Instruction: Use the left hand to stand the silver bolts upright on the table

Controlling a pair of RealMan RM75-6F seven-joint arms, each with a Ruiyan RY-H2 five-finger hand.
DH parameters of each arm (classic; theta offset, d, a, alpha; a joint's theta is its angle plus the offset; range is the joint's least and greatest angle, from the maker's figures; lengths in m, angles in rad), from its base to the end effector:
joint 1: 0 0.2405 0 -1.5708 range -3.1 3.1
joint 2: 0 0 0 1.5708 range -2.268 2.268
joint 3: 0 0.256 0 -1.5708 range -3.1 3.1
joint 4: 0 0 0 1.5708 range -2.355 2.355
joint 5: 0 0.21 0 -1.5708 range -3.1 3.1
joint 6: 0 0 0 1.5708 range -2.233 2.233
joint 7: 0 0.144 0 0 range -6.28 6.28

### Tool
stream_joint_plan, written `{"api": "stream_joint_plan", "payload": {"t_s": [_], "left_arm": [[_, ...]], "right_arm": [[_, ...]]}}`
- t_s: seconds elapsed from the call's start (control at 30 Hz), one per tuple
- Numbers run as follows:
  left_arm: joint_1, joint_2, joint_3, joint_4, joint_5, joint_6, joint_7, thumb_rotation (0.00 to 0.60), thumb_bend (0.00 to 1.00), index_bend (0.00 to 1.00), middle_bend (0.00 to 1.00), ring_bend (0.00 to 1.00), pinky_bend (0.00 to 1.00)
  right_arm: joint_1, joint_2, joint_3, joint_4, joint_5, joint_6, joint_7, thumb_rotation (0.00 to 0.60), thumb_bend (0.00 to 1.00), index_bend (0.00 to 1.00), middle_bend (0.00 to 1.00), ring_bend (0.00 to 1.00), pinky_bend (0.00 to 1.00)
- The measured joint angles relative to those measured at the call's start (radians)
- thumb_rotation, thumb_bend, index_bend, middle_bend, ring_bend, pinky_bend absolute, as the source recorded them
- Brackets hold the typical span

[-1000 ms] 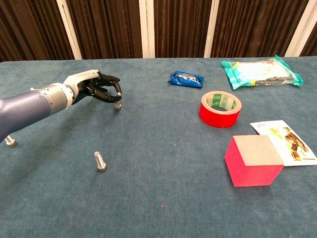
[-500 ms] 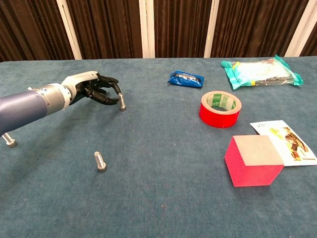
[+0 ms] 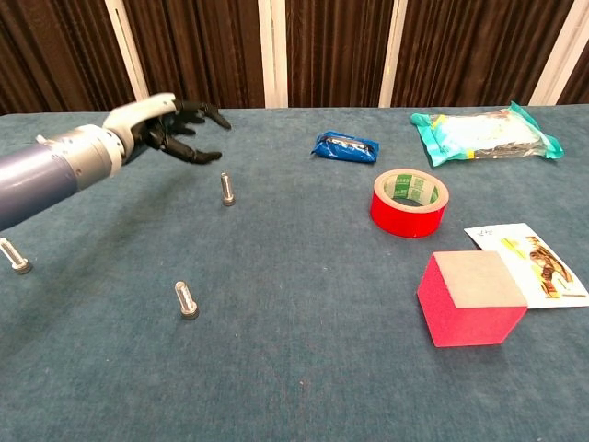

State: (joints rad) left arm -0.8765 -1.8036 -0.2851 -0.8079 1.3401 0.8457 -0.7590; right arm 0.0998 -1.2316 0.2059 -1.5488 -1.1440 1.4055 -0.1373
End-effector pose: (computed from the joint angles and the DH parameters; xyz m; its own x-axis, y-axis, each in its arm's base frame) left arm -0.1560 0.4343 -0.0330 -0.2342 0.3384 0.9114 0.9328 -0.1860 0.3087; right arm -0.3494 -0.2099 0.1574 0.4039 0.0392 0.9140 -0.8692 0.3281 0.3701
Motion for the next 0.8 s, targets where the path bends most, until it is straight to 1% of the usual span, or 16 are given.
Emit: {"api": "stream_joint_plan", "payload": {"t_s": [0.13, 0.17, 0.23, 0.33, 0.43, 0.53, 0.57, 0.63, 0.7, 0.77, 0.8], "left_arm": [[0.018, 0.044, -0.014, -0.073, 0.018, 0.122, 0.070, 0.600, 0.43, 0.30, 0.00, 0.00, 0.00], [0.025, 0.059, -0.017, -0.096, 0.021, 0.153, 0.108, 0.600, 0.44, 0.30, 0.01, 0.00, 0.00], [0.038, 0.085, -0.021, -0.140, 0.021, 0.181, 0.178, 0.600, 0.46, 0.30, 0.01, 0.00, 0.00], [0.073, 0.145, -0.026, -0.256, 0.001, 0.217, 0.324, 0.600, 0.46, 0.30, 0.00, 0.00, 0.00], [0.126, 0.220, -0.026, -0.420, -0.027, 0.269, 0.480, 0.600, 0.46, 0.30, 0.00, 0.00, 0.00], [0.217, 0.326, -0.009, -0.599, -0.060, 0.356, 0.651, 0.600, 0.46, 0.30, 0.00, 0.00, 0.00], [0.264, 0.380, 0.003, -0.674, -0.076, 0.394, 0.717, 0.600, 0.46, 0.30, 0.00, 0.00, 0.00], [0.356, 0.484, 0.030, -0.797, -0.108, 0.456, 0.806, 0.600, 0.46, 0.30, 0.00, 0.00, 0.00], [0.444, 0.572, 0.062, -0.873, -0.130, 0.508, 0.844, 0.600, 0.46, 0.30, 0.00, 0.00, 0.00], [0.543, 0.652, 0.109, -0.921, -0.138, 0.568, 0.851, 0.600, 0.46, 0.30, 0.00, 0.00, 0.00], [0.580, 0.678, 0.130, -0.933, -0.138, 0.593, 0.849, 0.600, 0.46, 0.29, 0.00, 0.00, 0.00]], "right_arm": [[-0.004, 0.001, 0.006, 0.000, 0.002, 0.010, 0.006, 0.600, 0.01, 0.14, 0.01, 0.00, 0.00], [-0.004, 0.002, 0.007, -0.001, 0.002, 0.012, 0.007, 0.600, 0.01, 0.14, 0.01, 0.00, 0.00], [-0.006, 0.006, 0.008, -0.005, -0.001, 0.015, 0.009, 0.600, 0.01, 0.14, 0.01, 0.00, 0.00], [-0.008, 0.012, 0.004, -0.013, -0.010, 0.017, 0.009, 0.600, 0.01, 0.14, 0.01, 0.00, 0.00], [-0.009, 0.018, -0.002, -0.019, -0.020, 0.017, 0.006, 0.600, 0.01, 0.14, 0.01, 0.00, 0.00], [-0.011, 0.029, -0.012, -0.032, -0.043, 0.019, 0.005, 0.600, 0.01, 0.14, 0.01, 0.00, 0.00], [-0.012, 0.035, -0.016, -0.037, -0.052, 0.020, 0.006, 0.600, 0.01, 0.14, 0.01, 0.00, 0.00], [-0.014, 0.050, -0.025, -0.051, -0.069, 0.023, 0.004, 0.600, 0.01, 0.14, 0.01, 0.00, 0.00], [-0.018, 0.062, -0.031, -0.060, -0.085, 0.028, 0.002, 0.600, 0.01, 0.14, 0.01, 0.00, 0.00], [-0.022, 0.077, -0.037, -0.069, -0.109, 0.039, 0.004, 0.600, 0.01, 0.14, 0.01, 0.00, 0.00], [-0.023, 0.083, -0.040, -0.071, -0.118, 0.045, 0.006, 0.600, 0.01, 0.14, 0.01, 0.00, 0.00]]}}
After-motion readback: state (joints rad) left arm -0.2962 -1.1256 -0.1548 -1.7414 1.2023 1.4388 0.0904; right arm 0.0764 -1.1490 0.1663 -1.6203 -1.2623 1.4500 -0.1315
